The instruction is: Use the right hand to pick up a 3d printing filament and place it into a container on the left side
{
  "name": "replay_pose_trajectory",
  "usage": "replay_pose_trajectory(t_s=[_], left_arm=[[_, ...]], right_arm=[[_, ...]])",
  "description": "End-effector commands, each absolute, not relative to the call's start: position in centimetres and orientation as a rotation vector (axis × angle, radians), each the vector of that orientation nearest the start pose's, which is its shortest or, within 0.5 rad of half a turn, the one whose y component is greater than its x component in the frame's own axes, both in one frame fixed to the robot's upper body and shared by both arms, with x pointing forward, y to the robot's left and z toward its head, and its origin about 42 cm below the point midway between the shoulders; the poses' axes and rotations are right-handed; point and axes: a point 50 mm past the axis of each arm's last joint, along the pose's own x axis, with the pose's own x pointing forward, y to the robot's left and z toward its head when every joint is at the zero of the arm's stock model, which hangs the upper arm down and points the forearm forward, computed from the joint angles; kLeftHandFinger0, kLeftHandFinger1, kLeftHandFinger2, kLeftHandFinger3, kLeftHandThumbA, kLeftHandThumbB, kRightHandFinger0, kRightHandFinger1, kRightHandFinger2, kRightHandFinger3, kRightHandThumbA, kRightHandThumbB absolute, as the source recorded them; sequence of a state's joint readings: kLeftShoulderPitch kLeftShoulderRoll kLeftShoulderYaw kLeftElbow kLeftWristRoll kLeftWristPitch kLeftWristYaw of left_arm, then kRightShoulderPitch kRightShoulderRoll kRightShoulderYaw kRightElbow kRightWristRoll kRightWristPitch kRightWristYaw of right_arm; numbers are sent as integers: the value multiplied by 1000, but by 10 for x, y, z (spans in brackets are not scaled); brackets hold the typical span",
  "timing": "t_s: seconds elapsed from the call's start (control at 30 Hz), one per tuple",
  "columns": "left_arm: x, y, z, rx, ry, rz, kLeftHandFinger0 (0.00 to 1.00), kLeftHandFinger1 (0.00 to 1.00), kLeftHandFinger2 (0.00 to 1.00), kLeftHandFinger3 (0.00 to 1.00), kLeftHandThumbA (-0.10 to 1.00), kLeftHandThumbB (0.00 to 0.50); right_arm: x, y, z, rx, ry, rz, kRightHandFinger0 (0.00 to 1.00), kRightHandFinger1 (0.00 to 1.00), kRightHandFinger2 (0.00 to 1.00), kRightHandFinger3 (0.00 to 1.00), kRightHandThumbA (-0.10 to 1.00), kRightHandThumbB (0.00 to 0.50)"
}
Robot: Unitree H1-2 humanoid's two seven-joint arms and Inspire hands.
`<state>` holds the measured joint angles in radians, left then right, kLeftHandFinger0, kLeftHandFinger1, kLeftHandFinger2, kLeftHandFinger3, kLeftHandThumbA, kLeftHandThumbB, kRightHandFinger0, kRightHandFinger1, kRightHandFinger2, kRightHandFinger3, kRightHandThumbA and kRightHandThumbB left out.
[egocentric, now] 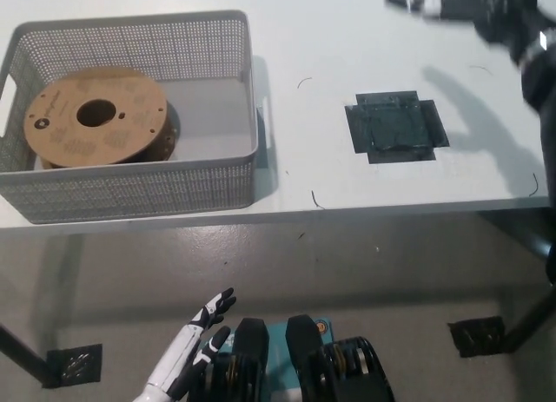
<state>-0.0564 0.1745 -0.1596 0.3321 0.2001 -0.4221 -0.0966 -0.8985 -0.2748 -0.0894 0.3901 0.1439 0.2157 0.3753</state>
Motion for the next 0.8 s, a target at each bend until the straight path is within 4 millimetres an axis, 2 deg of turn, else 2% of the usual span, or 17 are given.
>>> replay_pose_trajectory(t_s=[0.0, 0.03, 0.07, 0.1, 0.17, 0.2, 0.23, 0.33, 0.4, 0.5, 0.53, 0.63, 0.7, 0.77], left_arm=[[290, 213, 58, 333, -218, -307, 1000, 1000, 1000, 1000, 1000, 369], [289, 212, 57, 329, -216, -304, 1000, 1000, 1000, 1000, 1000, 369], [288, 212, 57, 326, -215, -302, 1000, 1000, 1000, 1000, 1000, 362], [287, 213, 56, 317, -212, -297, 1000, 1000, 1000, 1000, 1000, 358], [285, 212, 54, 309, -206, -293, 1000, 1000, 1000, 1000, 1000, 363], [285, 212, 55, 314, -208, -294, 1000, 1000, 1000, 1000, 1000, 372], [284, 212, 54, 315, -206, -295, 1000, 1000, 1000, 1000, 1000, 372], [283, 212, 53, 322, -203, -292, 1000, 1000, 1000, 1000, 1000, 373], [282, 212, 52, 321, -198, -291, 1000, 1000, 1000, 1000, 1000, 374], [280, 213, 51, 321, -196, -291, 1000, 1000, 1000, 1000, 1000, 362], [280, 213, 51, 326, -196, -290, 1000, 1000, 1000, 1000, 1000, 354], [279, 214, 50, 325, -192, -292, 1000, 1000, 1000, 1000, 1000, 354], [280, 213, 50, 322, -191, -294, 1000, 1000, 1000, 1000, 1000, 355], [281, 214, 51, 322, -195, -294, 1000, 1000, 1000, 1000, 1000, 363]], right_arm=[[296, -219, 448, -387, -1103, 490, 1000, 1000, 1000, 1000, 1000, 399], [287, -218, 438, -367, -1113, 489, 1000, 1000, 1000, 1000, 1000, 396], [277, -216, 429, -338, -1113, 485, 1000, 1000, 1000, 1000, 1000, 413], [265, -211, 416, -292, -1112, 470, 1000, 1000, 1000, 1000, 1000, 405], [258, -207, 407, -266, -1104, 470, 1000, 1000, 1000, 1000, 1000, 400], [248, -202, 398, -247, -1101, 477, 1000, 1000, 1000, 1000, 1000, 375], [244, -201, 393, -248, -1103, 475, 1000, 1000, 1000, 1000, 1000, 374], [228, -196, 370, -215, -1059, 469, 1000, 1000, 1000, 1000, 1000, 399], [215, -192, 351, -176, -1025, 464, 1000, 1000, 1000, 1000, 1000, 360], [197, -187, 333, -174, -1003, 448, 1000, 1000, 1000, 1000, 1000, 334], [190, -186, 324, -151, -978, 426, 1000, 1000, 1000, 1000, 1000, 347], [176, -181, 305, -79, -927, 394, 1000, 1000, 1000, 1000, 1000, 341], [168, -179, 291, -69, -895, 391, 1000, 1000, 1000, 1000, 1000, 358], [165, -180, 277, -78, -876, 369, 1000, 1000, 1000, 1000, 1000, 335]])
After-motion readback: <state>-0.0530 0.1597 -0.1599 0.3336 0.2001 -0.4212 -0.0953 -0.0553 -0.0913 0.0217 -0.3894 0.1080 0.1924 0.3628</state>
